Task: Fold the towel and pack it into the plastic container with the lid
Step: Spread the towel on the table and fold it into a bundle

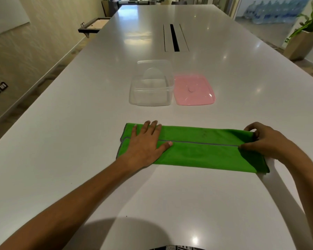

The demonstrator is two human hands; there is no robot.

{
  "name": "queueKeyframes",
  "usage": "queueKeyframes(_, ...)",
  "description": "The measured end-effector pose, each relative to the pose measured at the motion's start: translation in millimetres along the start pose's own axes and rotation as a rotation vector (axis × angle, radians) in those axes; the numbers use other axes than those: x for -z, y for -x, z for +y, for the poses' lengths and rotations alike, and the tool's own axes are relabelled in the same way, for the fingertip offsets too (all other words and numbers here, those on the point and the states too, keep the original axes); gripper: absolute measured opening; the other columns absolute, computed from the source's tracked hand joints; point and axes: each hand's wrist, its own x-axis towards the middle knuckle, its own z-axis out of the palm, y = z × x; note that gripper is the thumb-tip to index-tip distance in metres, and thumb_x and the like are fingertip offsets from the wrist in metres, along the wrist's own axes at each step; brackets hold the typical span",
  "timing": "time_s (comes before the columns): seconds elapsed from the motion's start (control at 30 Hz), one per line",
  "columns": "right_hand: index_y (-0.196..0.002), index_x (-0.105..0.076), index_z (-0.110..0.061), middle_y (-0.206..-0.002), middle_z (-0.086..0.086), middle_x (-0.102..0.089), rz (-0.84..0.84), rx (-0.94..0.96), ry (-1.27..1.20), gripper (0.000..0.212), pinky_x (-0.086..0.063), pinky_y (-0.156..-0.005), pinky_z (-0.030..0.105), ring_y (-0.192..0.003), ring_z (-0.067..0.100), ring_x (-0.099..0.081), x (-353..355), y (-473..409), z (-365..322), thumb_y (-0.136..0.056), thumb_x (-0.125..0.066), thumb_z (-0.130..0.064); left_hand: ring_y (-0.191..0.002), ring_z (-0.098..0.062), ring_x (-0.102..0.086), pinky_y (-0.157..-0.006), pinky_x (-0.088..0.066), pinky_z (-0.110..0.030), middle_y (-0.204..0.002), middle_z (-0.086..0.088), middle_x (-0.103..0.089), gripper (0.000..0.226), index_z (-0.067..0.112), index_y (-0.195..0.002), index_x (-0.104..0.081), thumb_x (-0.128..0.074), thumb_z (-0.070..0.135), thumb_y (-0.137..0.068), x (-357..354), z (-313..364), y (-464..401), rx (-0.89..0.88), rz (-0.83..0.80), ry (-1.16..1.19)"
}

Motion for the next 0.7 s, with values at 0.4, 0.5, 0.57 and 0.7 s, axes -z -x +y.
queueKeyframes(0.4, -0.117, -0.062, -0.019, -0.096, 0.005, -0.061, 0.136, 0.143, -0.039, 0.048, -0.044, -0.072, 0.034, -0.086, 0.026, -0.054, 16, 3, -28, -0.072, -0.074, -0.006, -0.148, -0.021, -0.004, -0.117, -0.003, -0.055, -0.161, 0.000, -0.008, 0.080, 0.021, -0.151, -0.012, -0.016, 0.070, -0.087, 0, 1, 2, 0.052, -0.019, 0.009)
queueKeyframes(0.5, -0.122, -0.059, -0.020, -0.104, 0.007, -0.063, 0.155, 0.225, 0.069, 0.050, -0.041, -0.072, 0.032, -0.087, 0.023, -0.052, 19, 5, -52, -0.075, -0.069, -0.007, -0.148, -0.021, -0.003, -0.116, -0.003, -0.055, -0.161, 0.000, -0.008, 0.079, 0.021, -0.151, -0.012, -0.017, 0.069, -0.088, 1, 1, 3, 0.061, -0.021, 0.017)
queueKeyframes(0.57, -0.124, -0.057, -0.019, -0.111, 0.009, -0.065, 0.152, 0.276, 0.124, 0.050, -0.042, -0.075, 0.033, -0.091, 0.026, -0.055, 16, 6, -71, -0.076, -0.067, -0.009, -0.148, -0.021, -0.002, -0.116, -0.002, -0.054, -0.161, 0.000, -0.008, 0.078, 0.022, -0.151, -0.012, -0.017, 0.069, -0.088, 1, 1, 2, 0.062, -0.016, 0.020)
queueKeyframes(0.7, -0.127, -0.055, -0.018, -0.113, 0.006, -0.067, 0.153, 0.339, 0.176, 0.055, -0.038, -0.078, 0.029, -0.105, 0.029, -0.058, -1, 7, -109, -0.075, -0.068, -0.011, -0.148, -0.020, -0.004, -0.116, -0.001, -0.054, -0.161, -0.001, -0.010, 0.076, 0.021, -0.150, -0.015, -0.021, 0.067, -0.090, 1, 0, 2, 0.060, -0.013, 0.062)
